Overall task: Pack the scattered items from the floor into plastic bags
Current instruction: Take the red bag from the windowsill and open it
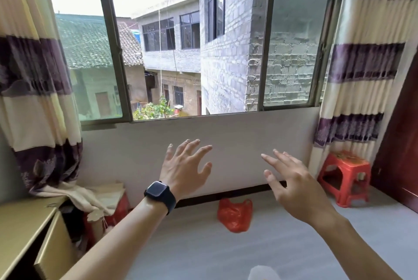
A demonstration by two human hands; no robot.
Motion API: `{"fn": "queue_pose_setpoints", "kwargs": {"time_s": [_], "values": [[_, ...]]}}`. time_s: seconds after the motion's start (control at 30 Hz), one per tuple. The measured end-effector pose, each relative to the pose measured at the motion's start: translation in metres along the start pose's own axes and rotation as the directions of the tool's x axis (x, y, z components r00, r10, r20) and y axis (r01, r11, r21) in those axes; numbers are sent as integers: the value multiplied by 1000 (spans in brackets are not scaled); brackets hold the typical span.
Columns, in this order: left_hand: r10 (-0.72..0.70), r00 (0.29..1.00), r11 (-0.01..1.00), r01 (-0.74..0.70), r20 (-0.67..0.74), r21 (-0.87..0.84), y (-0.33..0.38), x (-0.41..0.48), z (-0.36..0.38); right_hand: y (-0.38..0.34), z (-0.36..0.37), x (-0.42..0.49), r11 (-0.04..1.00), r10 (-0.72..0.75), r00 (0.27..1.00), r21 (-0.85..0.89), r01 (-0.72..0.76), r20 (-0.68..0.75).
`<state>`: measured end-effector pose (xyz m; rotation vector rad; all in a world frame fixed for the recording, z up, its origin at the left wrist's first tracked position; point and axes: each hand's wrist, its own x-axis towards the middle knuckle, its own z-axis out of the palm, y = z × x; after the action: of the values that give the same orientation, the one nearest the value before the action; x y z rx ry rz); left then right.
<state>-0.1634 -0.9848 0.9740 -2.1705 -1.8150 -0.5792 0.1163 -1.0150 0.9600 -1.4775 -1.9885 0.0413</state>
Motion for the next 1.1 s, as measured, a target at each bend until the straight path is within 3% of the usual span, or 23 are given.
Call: {"fn": "queue_pose_setpoints", "kwargs": {"time_s": [0.3, 0.57, 0.8, 1.1], "values": [[-97, 992, 995, 99, 87, -20, -61, 145, 94, 70, 88, 138, 998, 61, 993, -1, -61, 104], [-134, 987, 991, 136, 93, -11, -73, 261, 179, 138, 147, 285, 999, -7, 989, 48, -1, 149], [-285, 951, 958, 285, 121, 16, -87, 351, 241, 204, 196, 397, 994, -72, 975, 101, 51, 209], [-361, 883, 932, 348, 299, 96, -132, 415, 362, 258, 309, 486, 993, -59, 929, 116, 17, 365]]}}
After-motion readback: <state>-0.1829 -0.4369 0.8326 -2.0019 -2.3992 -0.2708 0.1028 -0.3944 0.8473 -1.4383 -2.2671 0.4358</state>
